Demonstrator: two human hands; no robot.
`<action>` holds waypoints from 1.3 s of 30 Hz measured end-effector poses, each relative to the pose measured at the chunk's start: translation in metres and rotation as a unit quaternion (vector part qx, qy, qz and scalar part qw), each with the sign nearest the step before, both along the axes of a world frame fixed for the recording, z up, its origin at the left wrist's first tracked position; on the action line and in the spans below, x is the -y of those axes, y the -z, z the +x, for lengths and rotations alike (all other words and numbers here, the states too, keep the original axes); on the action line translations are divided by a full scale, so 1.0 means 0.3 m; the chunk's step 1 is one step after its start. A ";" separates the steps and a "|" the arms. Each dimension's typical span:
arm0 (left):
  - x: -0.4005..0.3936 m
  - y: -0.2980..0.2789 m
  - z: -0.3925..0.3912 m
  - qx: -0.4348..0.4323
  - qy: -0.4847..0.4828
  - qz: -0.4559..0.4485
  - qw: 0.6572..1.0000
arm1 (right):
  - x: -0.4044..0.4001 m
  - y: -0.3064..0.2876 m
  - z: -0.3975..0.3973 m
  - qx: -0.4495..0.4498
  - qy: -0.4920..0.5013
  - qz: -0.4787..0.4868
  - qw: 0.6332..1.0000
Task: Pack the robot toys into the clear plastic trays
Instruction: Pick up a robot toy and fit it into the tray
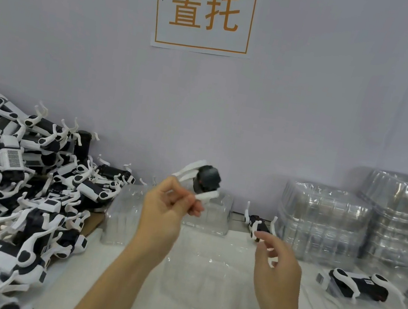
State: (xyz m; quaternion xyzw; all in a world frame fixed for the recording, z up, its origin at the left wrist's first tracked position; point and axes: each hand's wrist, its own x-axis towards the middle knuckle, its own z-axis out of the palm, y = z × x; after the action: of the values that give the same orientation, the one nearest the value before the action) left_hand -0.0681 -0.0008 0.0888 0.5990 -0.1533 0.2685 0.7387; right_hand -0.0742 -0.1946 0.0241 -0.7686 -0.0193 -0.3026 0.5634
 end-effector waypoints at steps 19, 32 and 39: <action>0.099 0.123 -0.028 0.093 -0.090 0.476 0.870 | 0.019 -0.071 0.016 -0.061 -0.200 0.399 0.893; -0.049 0.270 0.073 -0.349 -0.021 0.134 0.927 | 0.067 -0.046 0.044 -0.074 -0.170 0.412 0.892; -0.035 0.251 0.064 -0.368 0.015 0.169 0.914 | 0.054 -0.046 0.030 -0.016 -0.067 0.121 0.990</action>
State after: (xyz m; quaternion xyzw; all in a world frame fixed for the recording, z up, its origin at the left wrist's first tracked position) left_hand -0.0488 0.0095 0.0136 0.7691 0.0770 -0.0117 0.6344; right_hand -0.0652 -0.2109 0.0378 -0.6961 -0.0249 -0.2522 0.6717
